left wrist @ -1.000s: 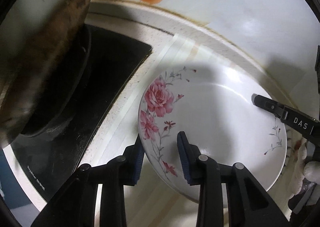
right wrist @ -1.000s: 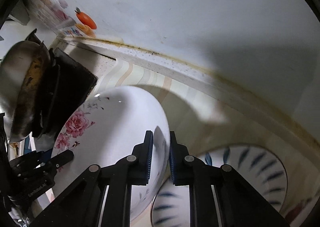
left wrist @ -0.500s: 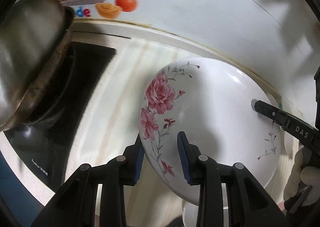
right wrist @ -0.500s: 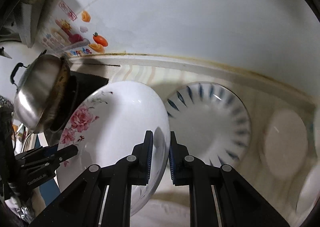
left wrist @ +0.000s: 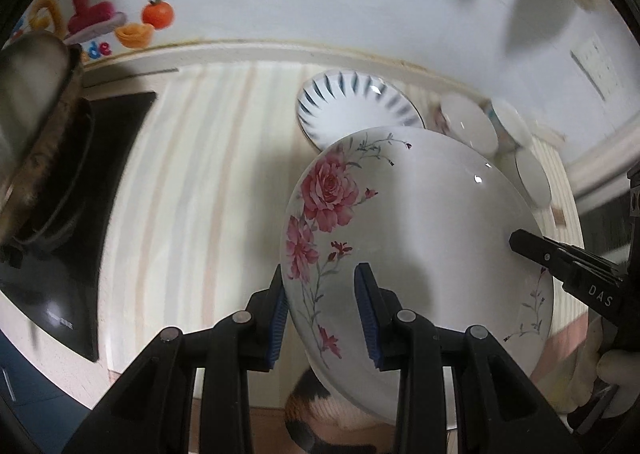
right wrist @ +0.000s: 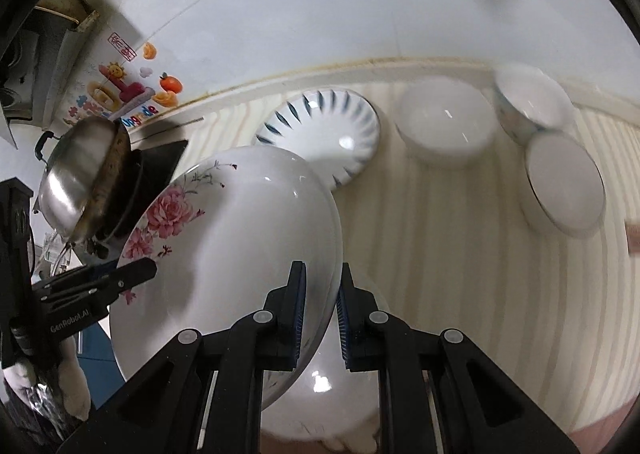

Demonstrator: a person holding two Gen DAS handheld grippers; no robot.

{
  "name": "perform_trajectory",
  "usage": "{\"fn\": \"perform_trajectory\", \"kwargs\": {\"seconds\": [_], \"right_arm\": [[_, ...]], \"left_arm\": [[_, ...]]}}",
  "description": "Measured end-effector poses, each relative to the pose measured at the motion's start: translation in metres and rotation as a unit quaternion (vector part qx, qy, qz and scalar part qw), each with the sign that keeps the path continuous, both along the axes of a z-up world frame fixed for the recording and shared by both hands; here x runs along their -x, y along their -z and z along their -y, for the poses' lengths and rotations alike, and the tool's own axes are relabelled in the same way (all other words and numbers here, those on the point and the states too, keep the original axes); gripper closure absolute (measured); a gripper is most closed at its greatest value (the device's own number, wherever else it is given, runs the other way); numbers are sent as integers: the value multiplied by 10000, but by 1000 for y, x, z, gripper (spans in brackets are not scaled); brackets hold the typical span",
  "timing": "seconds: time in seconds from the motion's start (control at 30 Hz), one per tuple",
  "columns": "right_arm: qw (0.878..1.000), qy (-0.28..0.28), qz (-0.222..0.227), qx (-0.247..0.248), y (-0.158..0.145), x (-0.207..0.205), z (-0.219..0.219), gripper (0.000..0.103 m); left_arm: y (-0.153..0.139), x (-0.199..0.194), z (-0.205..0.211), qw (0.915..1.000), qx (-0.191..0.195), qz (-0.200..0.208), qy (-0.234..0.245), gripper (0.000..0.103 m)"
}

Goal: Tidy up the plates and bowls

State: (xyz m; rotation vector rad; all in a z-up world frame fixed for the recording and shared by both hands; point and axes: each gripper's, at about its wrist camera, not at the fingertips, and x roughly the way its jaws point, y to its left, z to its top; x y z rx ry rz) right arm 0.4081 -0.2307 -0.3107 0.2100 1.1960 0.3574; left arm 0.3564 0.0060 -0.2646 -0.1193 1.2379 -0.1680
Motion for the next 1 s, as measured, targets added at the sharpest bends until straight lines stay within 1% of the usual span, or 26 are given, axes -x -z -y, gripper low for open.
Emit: {"fn": "perform_trajectory", "kwargs": {"seconds": [0.23,0.33,0.5,0.7,1.0], "right_arm": [[9992,223,-340,-24,35,40,15,87],[9989,242,-411,5,48,48,16,87],[9981,262,-555,11,66,57,15,87],[9975,251,-648,84,77,58,9,87],[9970,179,-728,195,84,52,2,87]], "left_arm": [[30,18,16,9991,-145,-334,232,73],[47,20,20,9978,-311,-495,316,73],[63,21,22,9958,-494,-652,410,73],[73,19,23,9943,-639,-728,449,73],[81,17,27,9919,-879,-762,503,73]]}}
